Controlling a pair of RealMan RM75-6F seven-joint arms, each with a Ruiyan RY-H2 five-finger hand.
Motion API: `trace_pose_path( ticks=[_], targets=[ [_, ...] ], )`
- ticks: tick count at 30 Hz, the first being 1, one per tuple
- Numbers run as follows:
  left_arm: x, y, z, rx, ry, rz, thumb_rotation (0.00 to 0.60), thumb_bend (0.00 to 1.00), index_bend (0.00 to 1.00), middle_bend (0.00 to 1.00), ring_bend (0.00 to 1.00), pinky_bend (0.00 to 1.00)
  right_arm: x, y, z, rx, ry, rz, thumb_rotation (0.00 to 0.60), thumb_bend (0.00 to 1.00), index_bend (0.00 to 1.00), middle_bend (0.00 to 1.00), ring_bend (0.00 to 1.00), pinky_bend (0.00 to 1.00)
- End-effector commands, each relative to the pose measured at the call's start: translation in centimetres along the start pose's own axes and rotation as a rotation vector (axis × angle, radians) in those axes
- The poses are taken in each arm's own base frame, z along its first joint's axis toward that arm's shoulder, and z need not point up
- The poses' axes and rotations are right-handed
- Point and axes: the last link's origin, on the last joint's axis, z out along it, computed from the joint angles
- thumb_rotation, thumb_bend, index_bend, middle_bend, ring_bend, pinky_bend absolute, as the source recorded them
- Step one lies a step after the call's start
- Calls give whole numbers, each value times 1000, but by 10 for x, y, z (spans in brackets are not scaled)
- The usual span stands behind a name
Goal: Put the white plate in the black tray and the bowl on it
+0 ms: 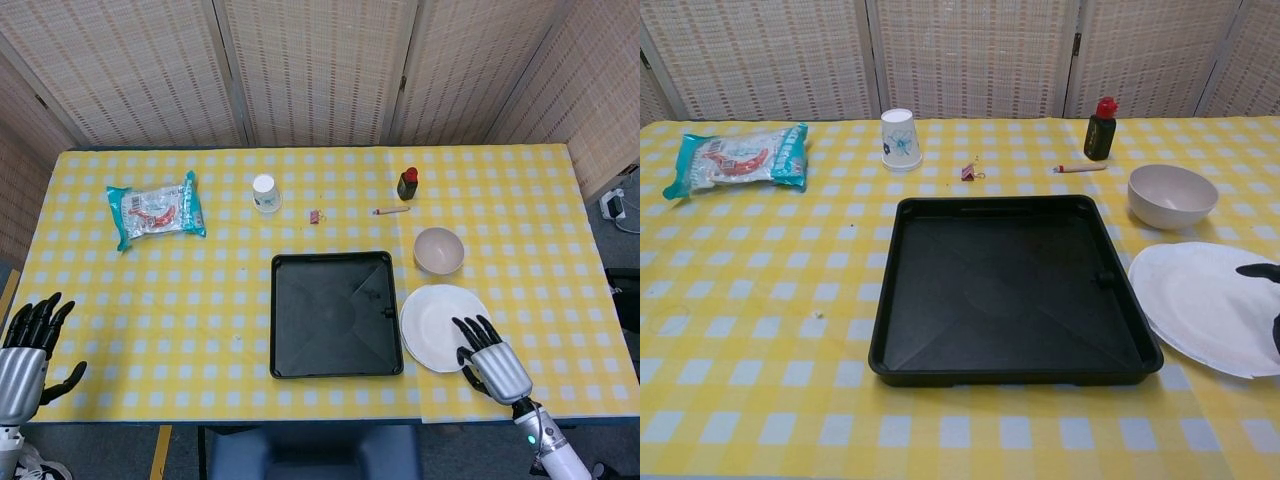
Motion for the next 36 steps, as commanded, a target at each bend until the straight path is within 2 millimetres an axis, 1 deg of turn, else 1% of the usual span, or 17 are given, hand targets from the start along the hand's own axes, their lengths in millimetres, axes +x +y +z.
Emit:
trace_pose_path(
  ticks=[1, 5, 7, 14, 17, 20, 23, 25, 31, 34, 36],
  targets=[
    [0, 0, 0, -1, 0, -1, 600, 321, 0, 0, 25, 40, 5, -1, -1, 9, 55, 16, 600, 528, 682, 152, 115, 0],
    [0, 1, 0, -2, 1, -2, 600, 322, 0, 0, 23, 40, 13, 1, -2, 3, 109, 21, 600, 529, 701, 169, 126, 0],
    [1, 1, -1, -1, 3, -3, 600, 321, 0, 0, 23, 40, 23, 1, -3, 7, 156, 24, 600, 528, 702, 171, 128, 0],
    [1, 1, -1, -2, 0, -7, 600, 321, 0, 0, 23, 40, 68, -2, -9, 36, 373, 37, 600, 529, 703, 185, 139, 0],
    [1, 1, -1, -2, -4, -10, 600, 321, 0, 0, 22, 40, 84, -4, -11, 48, 440, 40, 600, 529, 704, 186, 141, 0],
    [0, 1, -1, 0, -4, -9, 600, 321, 0, 0, 22, 40, 96, -7, -11, 58, 483, 53, 600, 529, 704, 186, 142, 0],
    [0, 1, -1, 2, -6, -9, 600, 321, 0, 0, 22, 40, 102, -10, -9, 69, 498, 64, 600, 529, 704, 186, 143, 0],
    [0, 1, -1, 1, -10, -9, 600, 321, 0, 0, 22, 40, 111, -19, 1, 104, 522, 76, 600, 529, 704, 187, 144, 0],
    [1, -2, 0, 15, -5, -15, 600, 321, 0, 0, 21, 41, 130, -43, 30, 175, 573, 103, 600, 529, 704, 189, 144, 0],
    [2, -4, 1, 22, -3, -20, 600, 321, 0, 0, 21, 41, 135, -60, 49, 219, 582, 102, 600, 529, 704, 193, 147, 0],
    [4, -6, 1, 26, 1, -24, 600, 321, 0, 0, 21, 41, 134, -71, 65, 245, 566, 104, 600, 529, 704, 195, 149, 0]
  ],
)
